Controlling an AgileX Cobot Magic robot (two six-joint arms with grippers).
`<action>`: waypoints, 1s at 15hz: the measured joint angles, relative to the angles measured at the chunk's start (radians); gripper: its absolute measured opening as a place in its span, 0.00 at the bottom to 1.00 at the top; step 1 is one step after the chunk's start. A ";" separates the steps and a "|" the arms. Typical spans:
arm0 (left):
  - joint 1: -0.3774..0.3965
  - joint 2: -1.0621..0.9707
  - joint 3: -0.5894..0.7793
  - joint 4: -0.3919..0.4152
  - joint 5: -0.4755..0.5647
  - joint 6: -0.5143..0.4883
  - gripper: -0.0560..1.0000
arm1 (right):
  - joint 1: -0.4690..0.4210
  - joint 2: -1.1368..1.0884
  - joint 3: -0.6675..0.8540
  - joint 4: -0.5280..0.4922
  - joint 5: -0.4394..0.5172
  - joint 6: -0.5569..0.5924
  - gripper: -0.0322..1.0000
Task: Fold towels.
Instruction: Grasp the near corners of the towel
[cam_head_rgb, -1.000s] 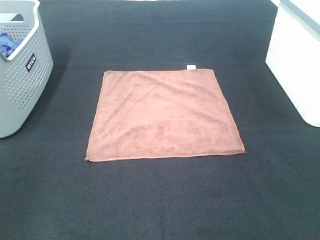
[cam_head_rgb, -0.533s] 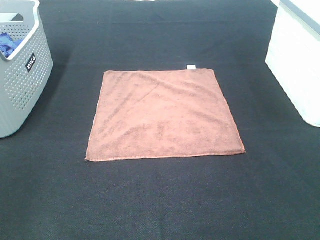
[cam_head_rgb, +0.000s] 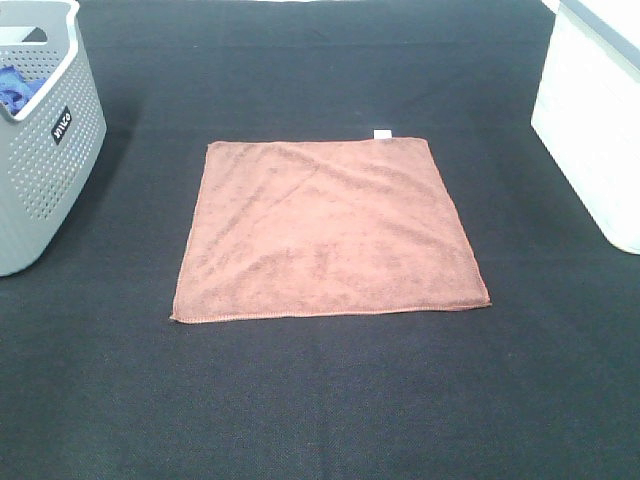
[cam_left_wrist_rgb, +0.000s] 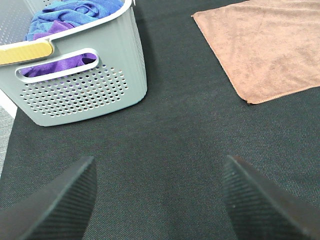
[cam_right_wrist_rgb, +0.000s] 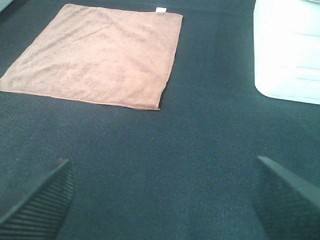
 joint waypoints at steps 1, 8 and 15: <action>0.000 0.000 0.000 0.000 0.000 0.000 0.70 | 0.000 0.000 0.000 0.000 0.000 0.000 0.89; 0.000 0.000 -0.013 -0.006 -0.047 -0.036 0.70 | 0.000 0.020 -0.010 0.027 -0.067 0.015 0.89; 0.000 0.346 -0.018 -0.282 -0.414 -0.098 0.70 | 0.000 0.472 -0.018 0.113 -0.353 0.076 0.89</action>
